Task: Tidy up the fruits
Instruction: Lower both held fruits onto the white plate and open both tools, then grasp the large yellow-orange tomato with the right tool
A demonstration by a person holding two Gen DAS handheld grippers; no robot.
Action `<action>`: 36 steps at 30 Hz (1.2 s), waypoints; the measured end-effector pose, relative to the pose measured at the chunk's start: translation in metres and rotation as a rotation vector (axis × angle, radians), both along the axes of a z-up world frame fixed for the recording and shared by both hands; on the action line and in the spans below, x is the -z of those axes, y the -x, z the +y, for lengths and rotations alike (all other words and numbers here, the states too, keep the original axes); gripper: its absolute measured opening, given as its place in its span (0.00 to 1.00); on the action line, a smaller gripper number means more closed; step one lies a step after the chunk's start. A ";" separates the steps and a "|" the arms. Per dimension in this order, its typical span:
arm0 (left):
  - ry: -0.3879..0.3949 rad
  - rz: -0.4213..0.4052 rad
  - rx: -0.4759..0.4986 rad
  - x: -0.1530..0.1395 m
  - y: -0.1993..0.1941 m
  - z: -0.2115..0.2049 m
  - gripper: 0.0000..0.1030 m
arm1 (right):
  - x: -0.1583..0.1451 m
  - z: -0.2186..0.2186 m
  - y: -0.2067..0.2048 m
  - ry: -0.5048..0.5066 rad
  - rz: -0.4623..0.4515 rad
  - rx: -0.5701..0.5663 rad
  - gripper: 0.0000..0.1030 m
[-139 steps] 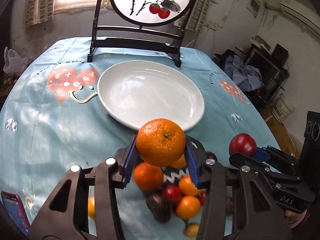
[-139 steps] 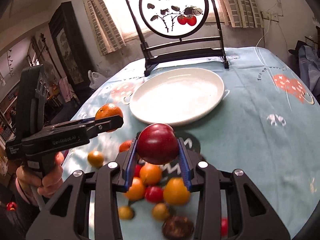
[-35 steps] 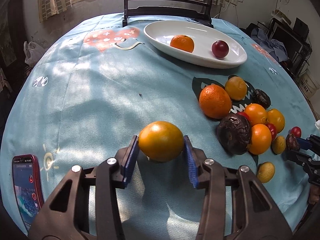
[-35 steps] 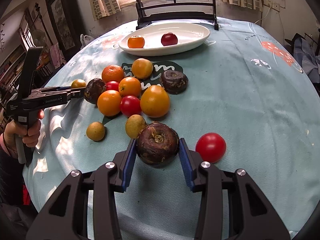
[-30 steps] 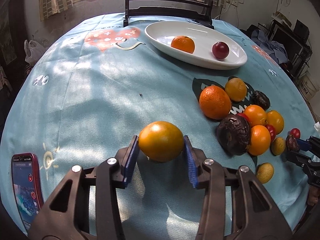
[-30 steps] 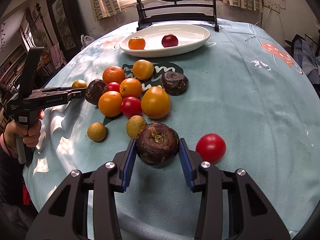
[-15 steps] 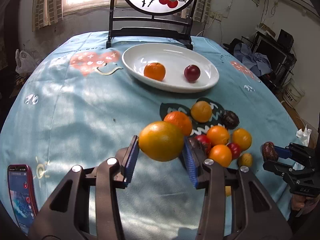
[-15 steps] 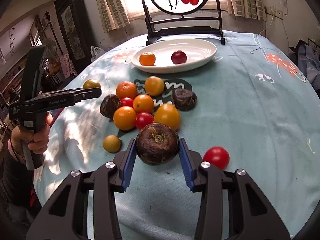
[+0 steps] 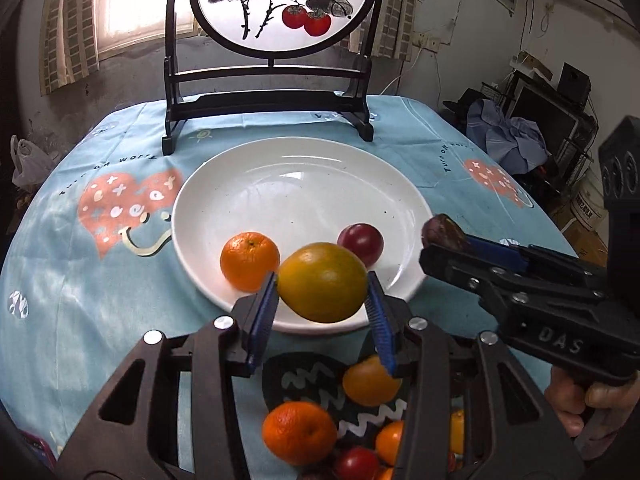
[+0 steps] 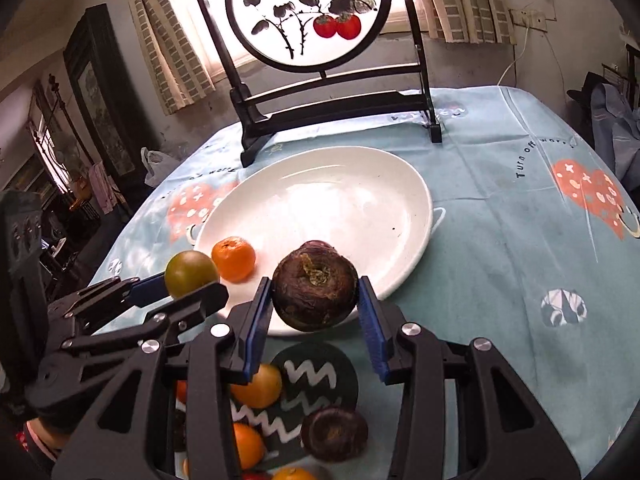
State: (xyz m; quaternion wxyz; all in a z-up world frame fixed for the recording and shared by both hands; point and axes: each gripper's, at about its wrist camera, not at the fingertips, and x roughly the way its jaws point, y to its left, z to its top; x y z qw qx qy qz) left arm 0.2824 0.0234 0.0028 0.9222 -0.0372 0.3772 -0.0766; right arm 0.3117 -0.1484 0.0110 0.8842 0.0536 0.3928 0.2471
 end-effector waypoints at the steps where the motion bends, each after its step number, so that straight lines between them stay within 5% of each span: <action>1: -0.004 0.008 0.002 0.002 -0.005 -0.001 0.43 | 0.004 0.002 -0.009 0.007 0.011 0.002 0.42; 6: -0.036 0.027 0.003 0.011 -0.018 -0.002 0.46 | 0.021 0.007 -0.034 0.003 0.070 -0.007 0.49; 8: -0.050 0.003 -0.017 0.008 -0.015 0.000 0.69 | 0.017 0.003 -0.033 -0.024 0.057 -0.010 0.64; 10: -0.045 -0.031 -0.037 0.000 -0.005 0.006 0.71 | 0.009 -0.006 -0.025 -0.043 0.033 0.001 0.63; 14: -0.026 -0.073 -0.123 -0.015 0.019 0.025 0.91 | -0.005 -0.020 -0.008 -0.041 0.007 0.021 0.63; 25: 0.035 -0.017 -0.253 0.000 0.069 0.062 0.96 | 0.015 -0.035 0.050 0.057 0.042 -0.063 0.64; 36: -0.001 0.026 -0.206 0.009 0.087 0.057 0.96 | 0.020 -0.041 0.086 0.010 0.098 -0.188 0.64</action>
